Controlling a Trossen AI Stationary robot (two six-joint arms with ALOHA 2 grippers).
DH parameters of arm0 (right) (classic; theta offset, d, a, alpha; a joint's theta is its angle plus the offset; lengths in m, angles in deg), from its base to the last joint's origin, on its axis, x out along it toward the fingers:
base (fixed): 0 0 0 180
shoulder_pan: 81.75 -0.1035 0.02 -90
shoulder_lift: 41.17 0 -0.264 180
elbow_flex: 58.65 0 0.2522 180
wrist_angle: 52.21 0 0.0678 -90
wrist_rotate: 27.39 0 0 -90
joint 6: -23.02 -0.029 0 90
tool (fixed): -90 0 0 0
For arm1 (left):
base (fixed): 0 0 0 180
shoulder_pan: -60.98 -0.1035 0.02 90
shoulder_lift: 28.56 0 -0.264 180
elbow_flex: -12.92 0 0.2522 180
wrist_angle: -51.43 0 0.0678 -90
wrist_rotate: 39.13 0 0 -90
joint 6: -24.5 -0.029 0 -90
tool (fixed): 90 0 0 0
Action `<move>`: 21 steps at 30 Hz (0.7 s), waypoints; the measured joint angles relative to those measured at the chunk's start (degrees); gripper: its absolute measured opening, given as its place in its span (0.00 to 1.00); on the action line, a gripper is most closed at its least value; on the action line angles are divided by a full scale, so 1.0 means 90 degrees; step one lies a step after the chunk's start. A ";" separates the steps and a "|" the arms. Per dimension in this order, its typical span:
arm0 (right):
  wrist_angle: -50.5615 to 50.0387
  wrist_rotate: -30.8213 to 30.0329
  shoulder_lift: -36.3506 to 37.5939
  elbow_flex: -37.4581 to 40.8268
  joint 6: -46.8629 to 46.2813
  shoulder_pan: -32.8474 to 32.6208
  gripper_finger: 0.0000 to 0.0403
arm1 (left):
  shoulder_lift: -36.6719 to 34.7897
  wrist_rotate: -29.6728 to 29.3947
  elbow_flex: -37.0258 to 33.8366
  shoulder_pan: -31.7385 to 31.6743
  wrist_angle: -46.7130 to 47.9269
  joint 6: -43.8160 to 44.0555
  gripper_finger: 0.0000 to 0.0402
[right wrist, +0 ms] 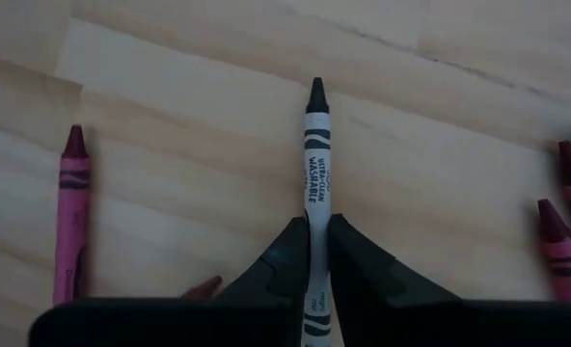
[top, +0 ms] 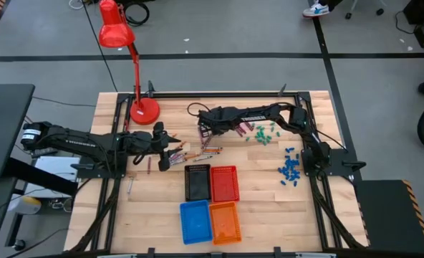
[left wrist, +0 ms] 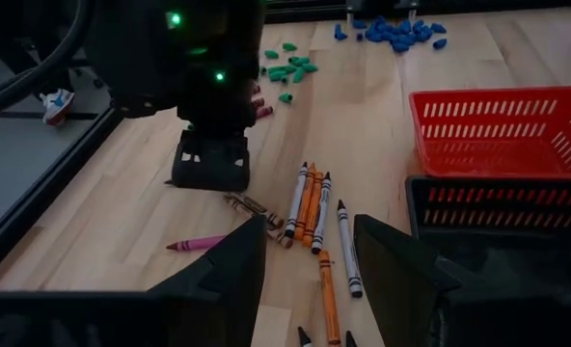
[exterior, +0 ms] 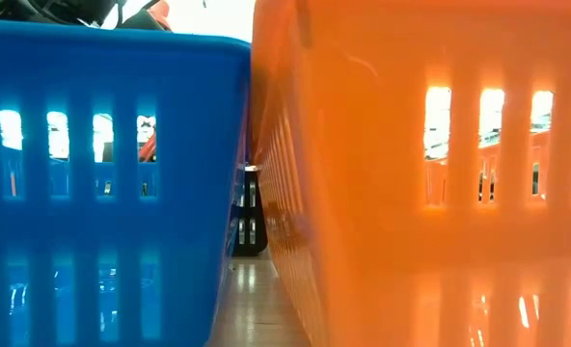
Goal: Sort crayons
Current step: Put the black crayon into the black basket
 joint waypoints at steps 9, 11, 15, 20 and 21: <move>-0.0253 0.0091 0.0255 0.0039 0.0186 0.0012 0.12 | 0.0000 0.0000 0.0000 0.0000 0.0000 -0.0057 0.43; -0.0280 0.0121 0.0256 0.0039 0.0238 0.0011 0.12 | 0.0000 -0.0001 0.0000 0.0000 -0.0006 -0.0112 0.43; -0.0248 0.0220 0.0264 0.0034 0.0425 0.0014 0.12 | 0.0000 -0.0005 0.0002 0.0000 -0.0060 -0.0412 0.43; -0.0219 0.0605 0.0333 0.0016 0.0763 0.0014 0.12 | 0.0000 -0.0005 0.0002 0.0000 -0.0073 -0.0608 0.43; -0.0206 0.0655 0.0349 0.0013 0.0825 0.0014 0.12 | 0.0000 -0.0005 0.0002 -0.0001 -0.0070 -0.0607 0.43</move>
